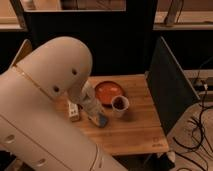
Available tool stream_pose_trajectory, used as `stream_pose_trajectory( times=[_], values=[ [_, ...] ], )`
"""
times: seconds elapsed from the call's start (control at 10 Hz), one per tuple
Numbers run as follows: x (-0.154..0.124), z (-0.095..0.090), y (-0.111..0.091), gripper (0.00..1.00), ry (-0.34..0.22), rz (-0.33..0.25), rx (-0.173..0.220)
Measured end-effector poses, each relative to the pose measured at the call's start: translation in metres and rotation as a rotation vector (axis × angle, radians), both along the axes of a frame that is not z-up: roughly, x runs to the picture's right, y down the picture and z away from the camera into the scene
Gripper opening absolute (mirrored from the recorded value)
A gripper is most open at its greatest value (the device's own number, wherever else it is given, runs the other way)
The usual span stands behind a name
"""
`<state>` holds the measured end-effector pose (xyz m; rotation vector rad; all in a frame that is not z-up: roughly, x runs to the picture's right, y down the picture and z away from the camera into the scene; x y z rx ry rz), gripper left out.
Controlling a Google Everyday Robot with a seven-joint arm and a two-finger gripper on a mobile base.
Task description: Wipe the white sponge on the table
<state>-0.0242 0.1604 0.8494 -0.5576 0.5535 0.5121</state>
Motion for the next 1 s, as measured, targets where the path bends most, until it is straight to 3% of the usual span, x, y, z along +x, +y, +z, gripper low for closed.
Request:
stream_pose_trajectory(
  times=[0.1,0.3,0.5,0.6,1.0],
  values=[
    [-0.005,-0.001,-0.006,0.27,-0.016,0.012,0.002],
    [-0.031,-0.011,-0.018,0.5,-0.103,0.06,-0.011],
    [-0.043,-0.021,-0.02,0.68,-0.16,0.101,-0.042],
    [-0.044,-0.025,-0.015,0.77,-0.182,0.12,-0.076],
    [-0.025,-0.025,-0.007,0.8,-0.185,0.14,-0.154]
  ],
)
